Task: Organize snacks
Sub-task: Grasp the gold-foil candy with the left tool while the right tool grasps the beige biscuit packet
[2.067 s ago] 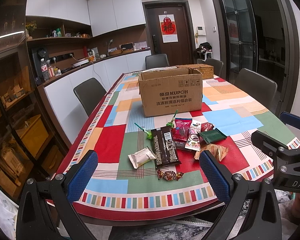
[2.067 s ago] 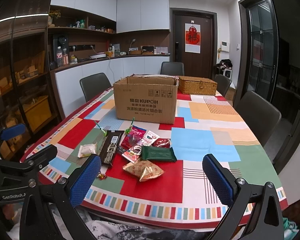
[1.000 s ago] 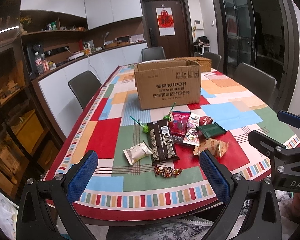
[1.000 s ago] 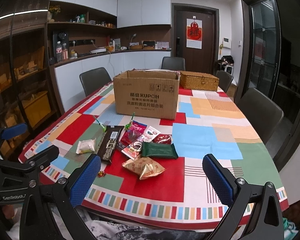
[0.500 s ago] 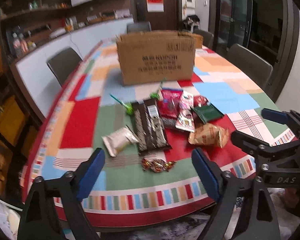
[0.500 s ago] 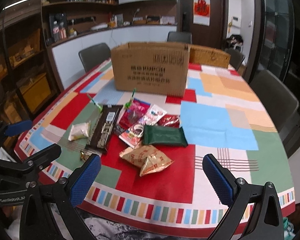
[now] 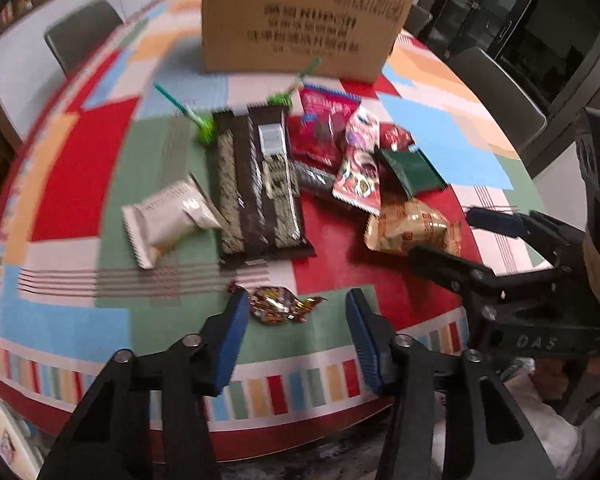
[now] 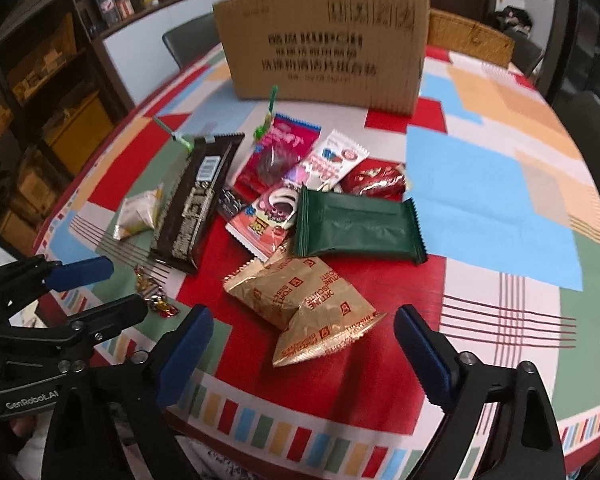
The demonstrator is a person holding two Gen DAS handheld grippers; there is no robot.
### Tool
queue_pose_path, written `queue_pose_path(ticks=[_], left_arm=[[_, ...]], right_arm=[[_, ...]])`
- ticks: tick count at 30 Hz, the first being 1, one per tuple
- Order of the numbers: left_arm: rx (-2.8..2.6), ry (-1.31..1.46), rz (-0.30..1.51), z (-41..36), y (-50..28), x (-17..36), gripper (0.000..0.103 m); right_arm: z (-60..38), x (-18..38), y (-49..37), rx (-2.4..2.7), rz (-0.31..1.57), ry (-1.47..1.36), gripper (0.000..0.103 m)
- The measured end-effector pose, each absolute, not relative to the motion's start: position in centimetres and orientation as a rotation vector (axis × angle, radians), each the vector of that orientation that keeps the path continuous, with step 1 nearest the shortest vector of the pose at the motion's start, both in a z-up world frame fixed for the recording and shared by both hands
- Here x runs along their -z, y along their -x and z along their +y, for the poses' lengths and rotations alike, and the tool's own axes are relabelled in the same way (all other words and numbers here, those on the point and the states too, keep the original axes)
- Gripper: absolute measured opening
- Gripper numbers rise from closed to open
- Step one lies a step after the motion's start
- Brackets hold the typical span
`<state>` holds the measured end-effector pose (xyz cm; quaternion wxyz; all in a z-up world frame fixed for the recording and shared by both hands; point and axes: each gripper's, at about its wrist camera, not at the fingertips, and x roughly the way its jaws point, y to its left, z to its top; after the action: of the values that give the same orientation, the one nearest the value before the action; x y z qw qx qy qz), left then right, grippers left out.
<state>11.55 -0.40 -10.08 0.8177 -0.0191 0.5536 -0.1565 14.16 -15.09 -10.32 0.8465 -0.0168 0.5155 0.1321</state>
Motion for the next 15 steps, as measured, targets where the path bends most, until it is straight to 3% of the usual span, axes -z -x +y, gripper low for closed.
queue_pose_path(ticks=[5,15], left_arm=[[0.341,0.062,1.231,-0.4,-12.2,11.0,0.041],[0.344,0.079,1.272,-0.5,-13.2,12.0,0.04]], right_arm=[[-15.0,11.1,-15.5,-0.283,1.112,0.055,0.088],[-14.8,12.8,-17.1,-0.34,1.18,0.04,0.073]])
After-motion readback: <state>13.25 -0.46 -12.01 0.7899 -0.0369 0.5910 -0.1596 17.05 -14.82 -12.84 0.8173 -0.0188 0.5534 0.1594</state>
